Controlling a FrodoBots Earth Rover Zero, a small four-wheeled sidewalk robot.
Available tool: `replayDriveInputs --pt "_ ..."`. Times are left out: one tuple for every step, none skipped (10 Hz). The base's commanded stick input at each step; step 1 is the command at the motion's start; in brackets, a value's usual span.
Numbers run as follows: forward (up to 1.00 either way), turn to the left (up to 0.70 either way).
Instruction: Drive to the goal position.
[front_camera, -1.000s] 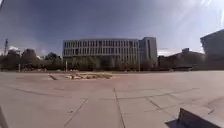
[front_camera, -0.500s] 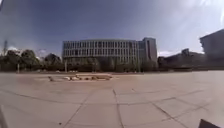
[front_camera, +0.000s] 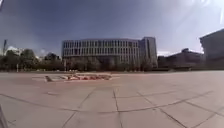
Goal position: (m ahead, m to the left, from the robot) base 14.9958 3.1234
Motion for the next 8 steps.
replayDriveInputs --pt "0.7 -0.35" --pt "0.7 -0.35" --pt "0.7 -0.33" --pt "0.7 -0.21" --pt "0.7 -0.01" --pt "0.7 0.0" --pt "0.7 0.0" --pt "0.7 0.0"
